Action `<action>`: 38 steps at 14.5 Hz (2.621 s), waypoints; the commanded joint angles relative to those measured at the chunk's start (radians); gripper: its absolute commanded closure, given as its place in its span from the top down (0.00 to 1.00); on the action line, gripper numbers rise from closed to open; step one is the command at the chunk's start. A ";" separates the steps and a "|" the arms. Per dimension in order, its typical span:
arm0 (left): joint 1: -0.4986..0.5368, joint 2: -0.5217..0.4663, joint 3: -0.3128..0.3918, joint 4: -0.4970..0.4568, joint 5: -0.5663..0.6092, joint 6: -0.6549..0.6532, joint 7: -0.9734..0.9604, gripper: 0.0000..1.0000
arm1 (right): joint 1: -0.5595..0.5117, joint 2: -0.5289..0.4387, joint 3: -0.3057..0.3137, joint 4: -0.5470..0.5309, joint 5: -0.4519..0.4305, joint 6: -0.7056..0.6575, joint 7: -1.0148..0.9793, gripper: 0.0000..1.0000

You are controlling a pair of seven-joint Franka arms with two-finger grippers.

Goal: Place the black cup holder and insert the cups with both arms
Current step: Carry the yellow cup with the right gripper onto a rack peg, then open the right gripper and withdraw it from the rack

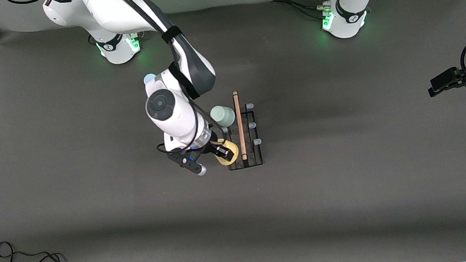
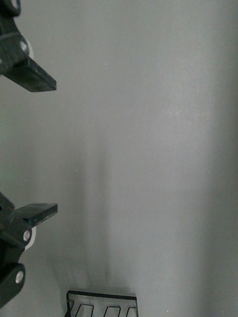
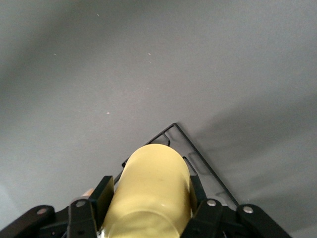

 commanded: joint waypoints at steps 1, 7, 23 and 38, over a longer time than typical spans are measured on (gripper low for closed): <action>0.003 -0.013 0.001 -0.007 -0.010 0.000 0.016 1.00 | 0.009 0.018 -0.010 0.014 -0.005 0.009 0.020 0.18; 0.003 -0.013 0.001 -0.007 -0.010 0.000 0.017 1.00 | 0.010 0.041 -0.010 0.014 -0.005 0.018 0.022 0.88; 0.006 -0.013 0.003 -0.008 -0.010 0.000 0.028 1.00 | -0.017 -0.205 -0.314 0.039 -0.195 -0.435 -0.576 1.00; 0.019 -0.013 0.003 -0.008 -0.012 0.003 0.045 1.00 | -0.025 -0.391 -0.552 0.030 -0.367 -0.700 -0.895 1.00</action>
